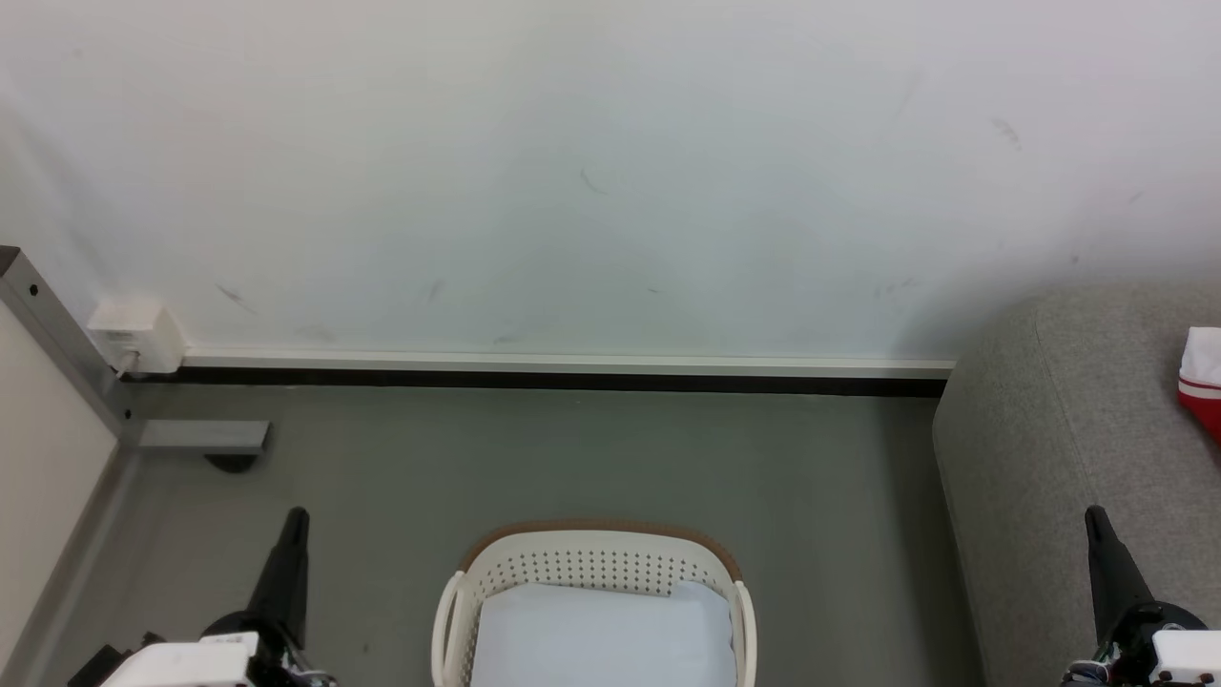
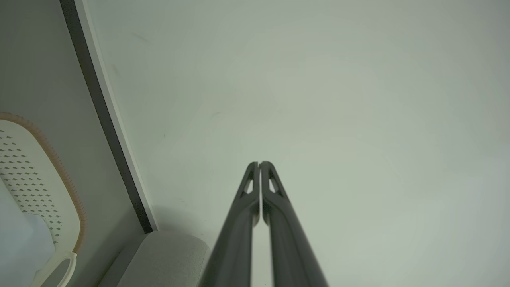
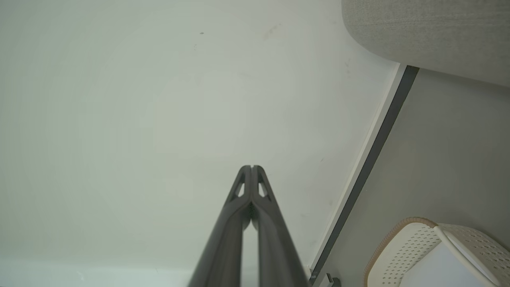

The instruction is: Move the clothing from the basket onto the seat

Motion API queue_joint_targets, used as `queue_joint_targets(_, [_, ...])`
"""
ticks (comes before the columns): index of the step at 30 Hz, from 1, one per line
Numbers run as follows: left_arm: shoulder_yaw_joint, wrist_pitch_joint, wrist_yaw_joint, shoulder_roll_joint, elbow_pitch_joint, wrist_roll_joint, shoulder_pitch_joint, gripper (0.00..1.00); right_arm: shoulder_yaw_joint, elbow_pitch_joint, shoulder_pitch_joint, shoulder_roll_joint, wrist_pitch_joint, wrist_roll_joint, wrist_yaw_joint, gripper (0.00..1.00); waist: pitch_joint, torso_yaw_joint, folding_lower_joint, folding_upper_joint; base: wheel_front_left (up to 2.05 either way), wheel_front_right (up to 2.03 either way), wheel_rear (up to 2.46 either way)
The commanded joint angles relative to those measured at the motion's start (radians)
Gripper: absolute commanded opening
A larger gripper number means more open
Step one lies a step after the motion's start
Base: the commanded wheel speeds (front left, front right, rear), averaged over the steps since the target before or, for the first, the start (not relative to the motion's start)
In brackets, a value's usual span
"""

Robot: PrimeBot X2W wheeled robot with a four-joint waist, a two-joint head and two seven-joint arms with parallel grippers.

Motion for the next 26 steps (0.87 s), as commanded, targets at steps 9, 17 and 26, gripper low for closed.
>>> queue_joint_targets(9, [0.002, 0.004, -0.003, 0.002, -0.002, -0.014, -0.007, 0.00, -0.004, 0.003, -0.013, 0.001, 0.005, -0.006, -0.002, 0.00, 0.000, 0.000, 0.0000, 0.0000, 0.00, 0.00, 0.00])
queue_joint_targets(17, [0.002, 0.004, -0.003, 0.002, -0.002, -0.014, -0.007, 0.00, -0.006, 0.003, -0.013, 0.002, 0.006, -0.007, -0.002, 0.00, 0.000, 0.000, 0.0000, 0.0000, 0.00, 0.00, 0.00])
queue_joint_targets(26, [0.002, 0.004, -0.003, 0.002, -0.002, -0.014, -0.007, 0.00, -0.007, 0.003, -0.013, 0.002, 0.006, -0.009, -0.002, 0.00, 0.000, 0.000, 0.0000, 0.0000, 0.00, 0.00, 0.00])
